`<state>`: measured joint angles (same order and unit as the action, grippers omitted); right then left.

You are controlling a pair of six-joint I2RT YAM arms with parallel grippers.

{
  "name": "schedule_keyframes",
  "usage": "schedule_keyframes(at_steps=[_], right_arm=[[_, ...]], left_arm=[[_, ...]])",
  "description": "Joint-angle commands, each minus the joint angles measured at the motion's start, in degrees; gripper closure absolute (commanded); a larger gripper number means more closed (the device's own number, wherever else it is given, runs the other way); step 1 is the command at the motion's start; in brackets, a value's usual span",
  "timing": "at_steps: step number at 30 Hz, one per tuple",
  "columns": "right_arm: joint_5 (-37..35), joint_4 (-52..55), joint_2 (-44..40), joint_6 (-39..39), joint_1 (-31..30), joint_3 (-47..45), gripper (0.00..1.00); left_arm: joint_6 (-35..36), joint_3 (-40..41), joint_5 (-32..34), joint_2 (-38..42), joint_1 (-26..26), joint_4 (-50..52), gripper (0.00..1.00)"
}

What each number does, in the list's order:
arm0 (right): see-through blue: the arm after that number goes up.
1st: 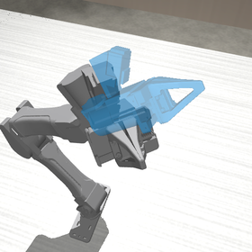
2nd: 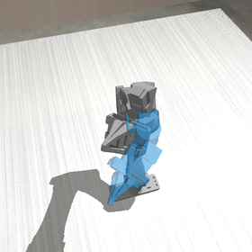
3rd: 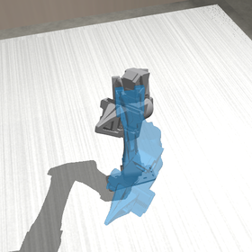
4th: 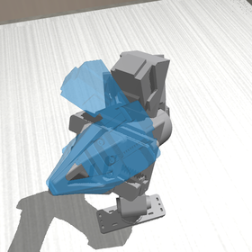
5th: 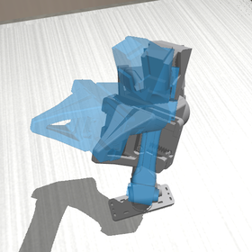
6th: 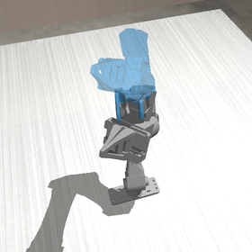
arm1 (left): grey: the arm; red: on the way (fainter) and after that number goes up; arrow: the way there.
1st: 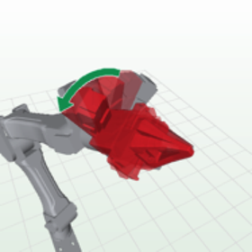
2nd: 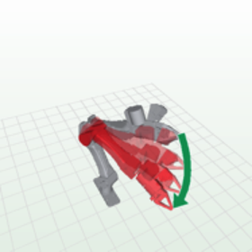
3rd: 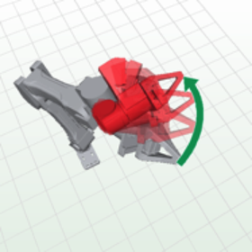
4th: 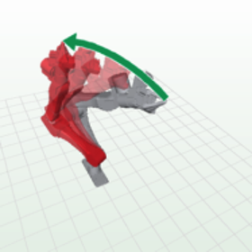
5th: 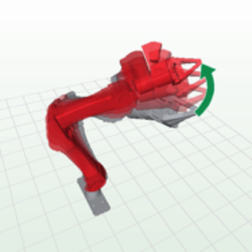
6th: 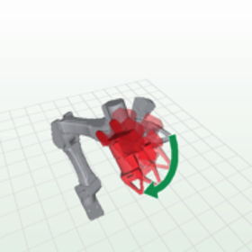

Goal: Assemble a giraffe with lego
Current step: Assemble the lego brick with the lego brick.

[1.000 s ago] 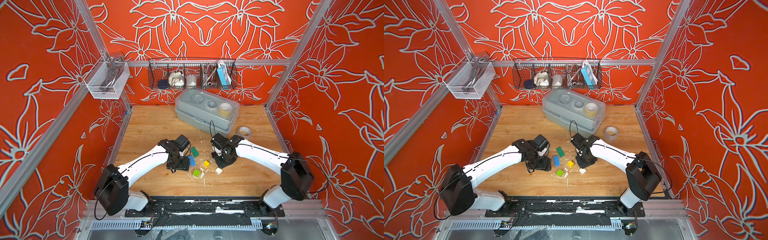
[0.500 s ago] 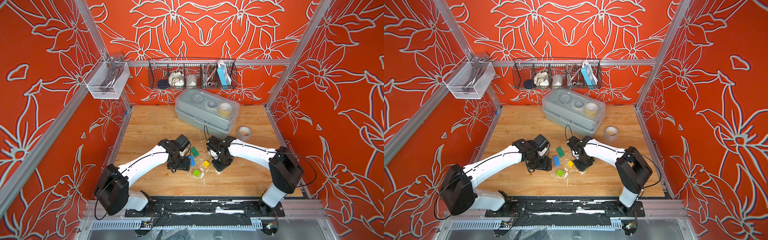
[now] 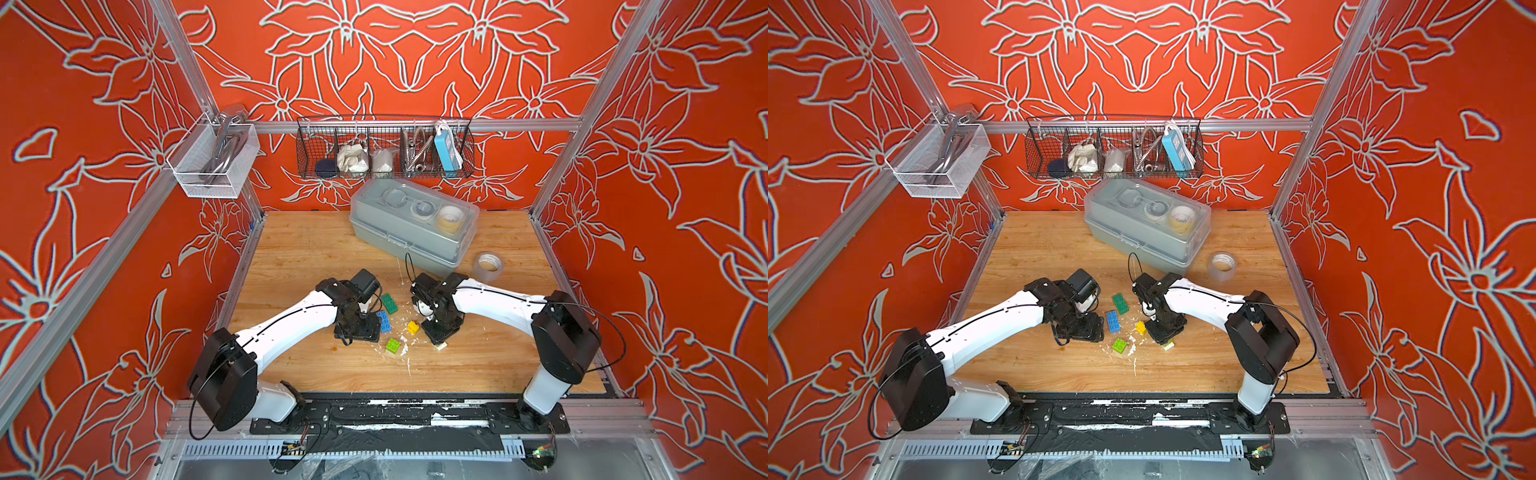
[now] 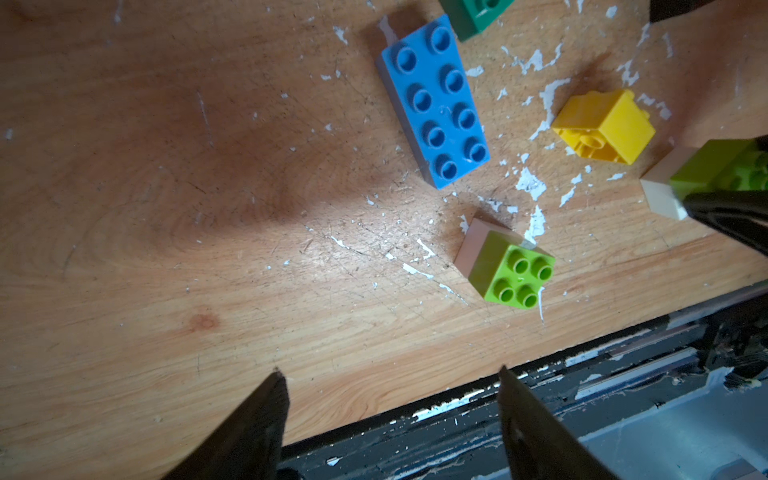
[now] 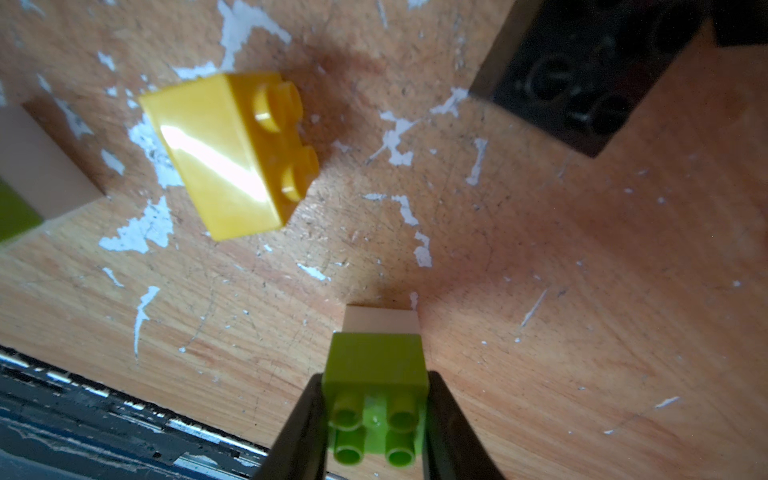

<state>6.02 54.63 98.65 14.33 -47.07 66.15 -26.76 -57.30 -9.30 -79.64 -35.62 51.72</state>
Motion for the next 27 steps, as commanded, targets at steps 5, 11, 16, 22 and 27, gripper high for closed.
schedule_keyframes(at_steps=[5, 11, 16, 22, 27], right_arm=[[-0.81, 3.41, -2.47, 3.08, -1.03, 1.58, 0.92], [-1.1, 2.17, -1.64, 4.18, -1.44, 0.2, 0.91], [-1.56, 1.74, -1.2, 3.96, -1.48, -0.23, 0.91], [-2.19, 1.53, -1.15, 3.52, -1.45, -1.4, 0.91], [-2.06, 1.24, -0.81, 3.27, -1.45, -2.51, 0.91]], left_arm=[[1.0, -0.14, -0.24, -0.06, 0.37, 0.44, 0.22], [1.16, -0.45, -0.35, -0.37, 0.37, 0.5, 0.22], [1.25, -0.45, -0.15, -0.17, 0.37, 0.74, 0.22], [1.24, -0.53, -0.27, -0.19, 0.37, 0.82, 0.22], [1.12, -0.54, -0.36, -0.22, 0.33, 0.76, 0.22]])
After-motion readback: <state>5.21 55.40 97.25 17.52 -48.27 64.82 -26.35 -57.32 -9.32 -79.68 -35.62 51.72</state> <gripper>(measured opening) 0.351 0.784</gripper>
